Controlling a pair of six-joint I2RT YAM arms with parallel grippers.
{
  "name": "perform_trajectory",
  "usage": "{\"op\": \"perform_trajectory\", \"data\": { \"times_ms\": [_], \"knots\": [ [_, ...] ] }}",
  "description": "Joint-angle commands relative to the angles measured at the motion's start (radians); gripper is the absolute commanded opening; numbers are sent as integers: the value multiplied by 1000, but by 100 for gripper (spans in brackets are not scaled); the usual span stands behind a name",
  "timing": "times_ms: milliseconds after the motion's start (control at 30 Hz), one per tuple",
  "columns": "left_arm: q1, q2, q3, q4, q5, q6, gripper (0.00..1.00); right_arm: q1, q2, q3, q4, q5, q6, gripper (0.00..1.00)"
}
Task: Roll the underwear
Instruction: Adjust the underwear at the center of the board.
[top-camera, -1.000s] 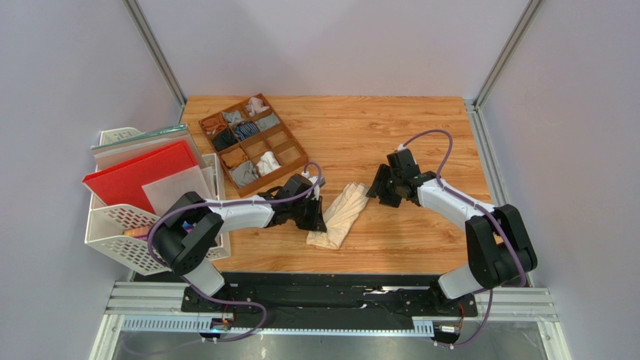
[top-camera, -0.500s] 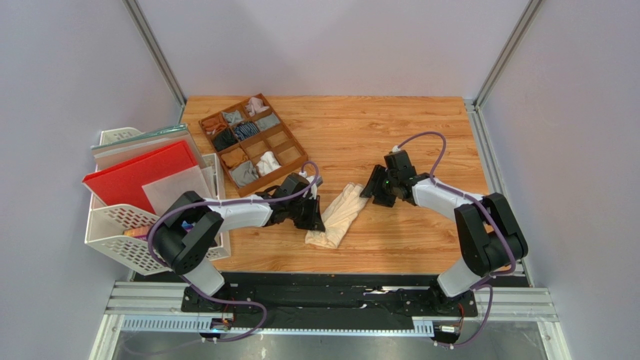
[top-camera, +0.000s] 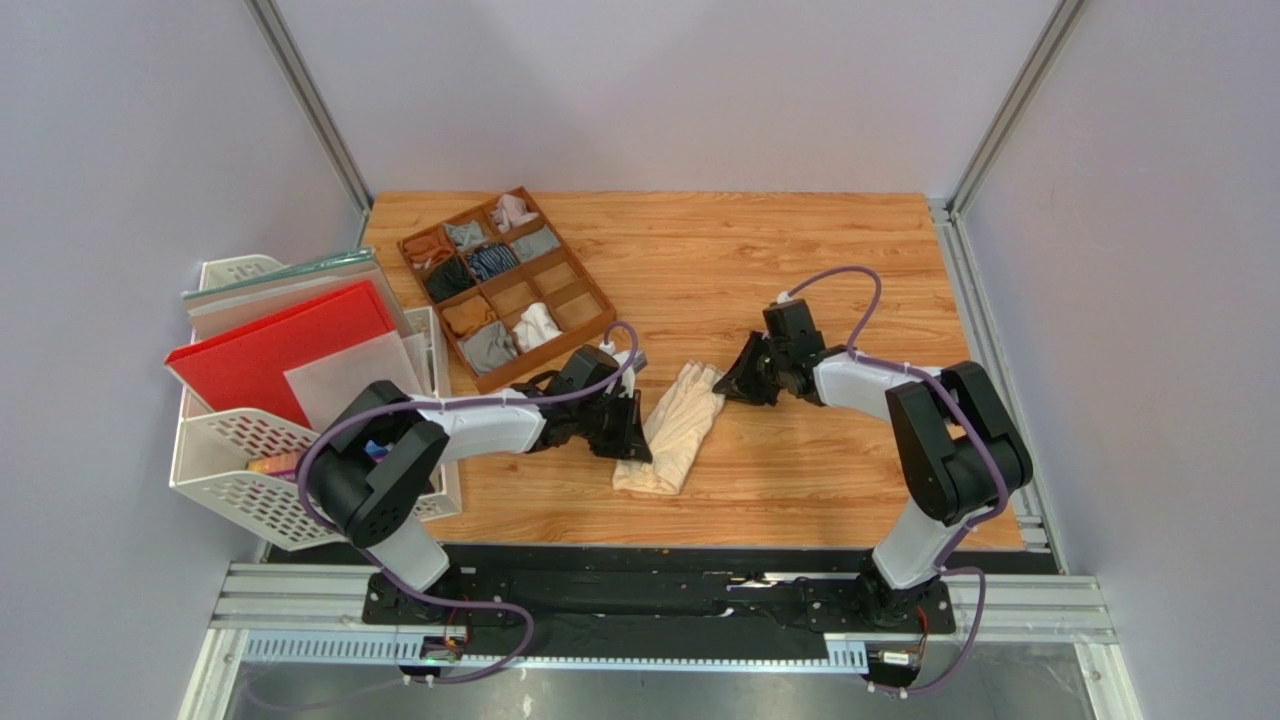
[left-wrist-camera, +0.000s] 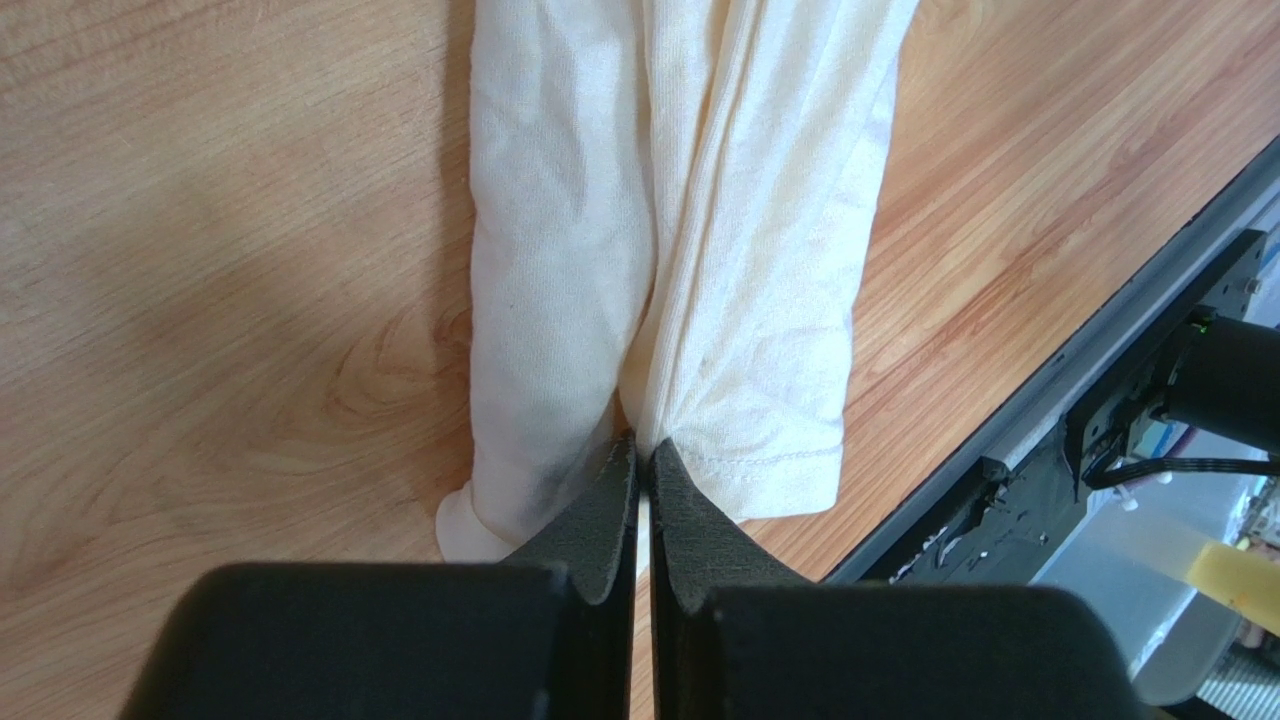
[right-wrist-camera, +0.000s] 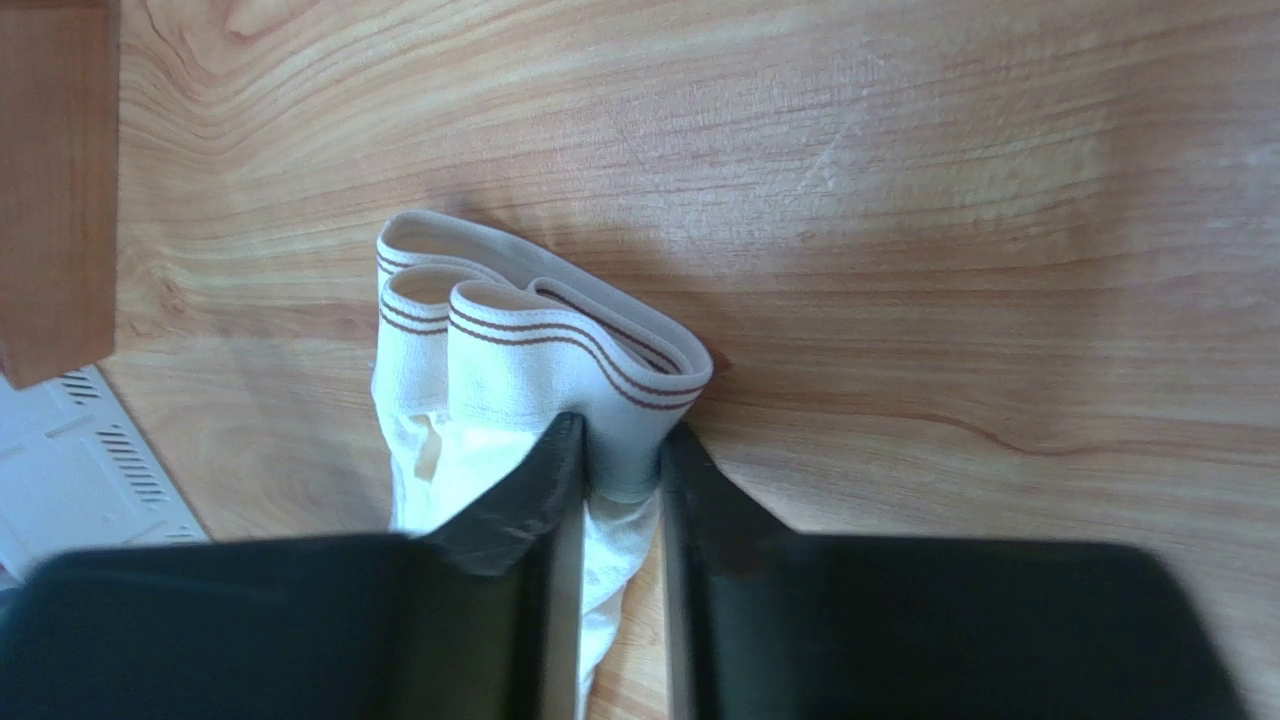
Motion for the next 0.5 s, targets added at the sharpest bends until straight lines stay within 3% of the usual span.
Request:
{"op": "perform_trajectory", "data": {
  "times_ms": [0,67,467],
  "knots": [
    [8,-18,41,-23,6,44,0,-2,20,11,-19,23,-15,5],
    [11,-40,50,-51,-10,58,0,-2,17,13,-25,32,-23,0],
    [36,-92,111,-158,-42,130,0,-3,-9,30,-79,83,-58,0]
  ]
}}
